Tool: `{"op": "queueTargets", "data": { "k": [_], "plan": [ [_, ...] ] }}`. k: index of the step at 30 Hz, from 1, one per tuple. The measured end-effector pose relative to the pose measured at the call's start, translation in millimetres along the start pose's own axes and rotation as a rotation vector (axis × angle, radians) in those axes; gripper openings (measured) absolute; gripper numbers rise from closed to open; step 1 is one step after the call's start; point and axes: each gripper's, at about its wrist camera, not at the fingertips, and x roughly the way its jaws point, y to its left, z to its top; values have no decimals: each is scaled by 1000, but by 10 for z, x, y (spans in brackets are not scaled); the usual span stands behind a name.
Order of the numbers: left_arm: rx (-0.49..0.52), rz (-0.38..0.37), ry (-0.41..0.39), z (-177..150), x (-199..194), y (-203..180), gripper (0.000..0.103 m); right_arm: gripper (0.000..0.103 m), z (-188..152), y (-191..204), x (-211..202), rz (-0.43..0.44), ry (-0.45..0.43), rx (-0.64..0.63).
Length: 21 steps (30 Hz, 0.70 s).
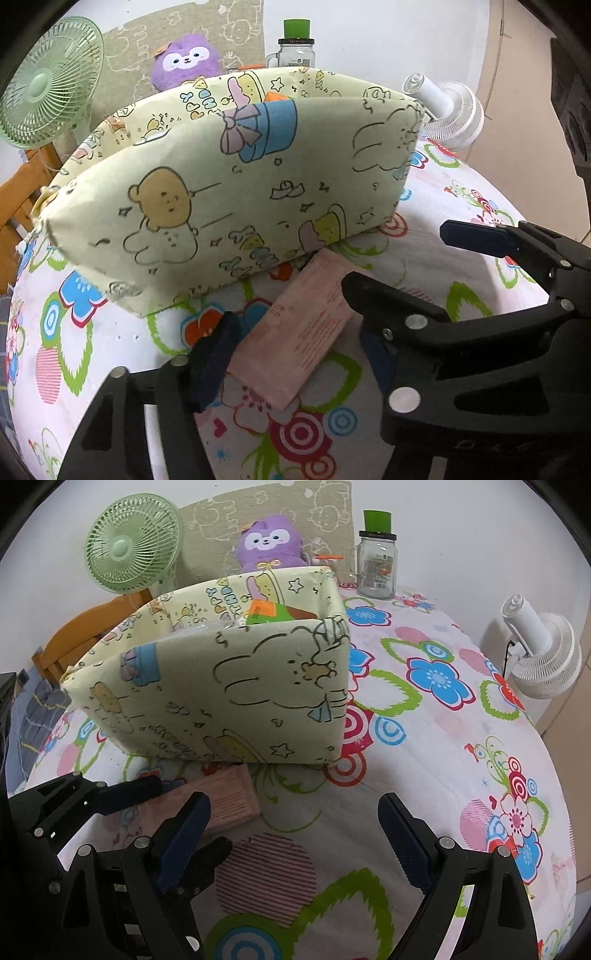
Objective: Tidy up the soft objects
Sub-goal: 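Close the left gripper on the pink paper packet's end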
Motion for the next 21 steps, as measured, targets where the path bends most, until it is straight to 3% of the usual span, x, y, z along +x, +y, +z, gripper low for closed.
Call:
{"op": "queueTargets", "data": {
  "k": [1,8,15,21],
  "plan": [
    [-2,0,-3,-27,-19,0,56,94,-8,10,-12,0,-1,-4],
    [-18,12,-13,-173,-117,16,45,94,-61,80,-88,0,-8,-26],
    [-47,36,-11,-278,-178,-39,44,94,-106,115,-156,0,-15,-36],
    [-73,41,-12,-334,-219,-6,49,94,-130,137,-182,-1,-16,-45]
  ]
}}
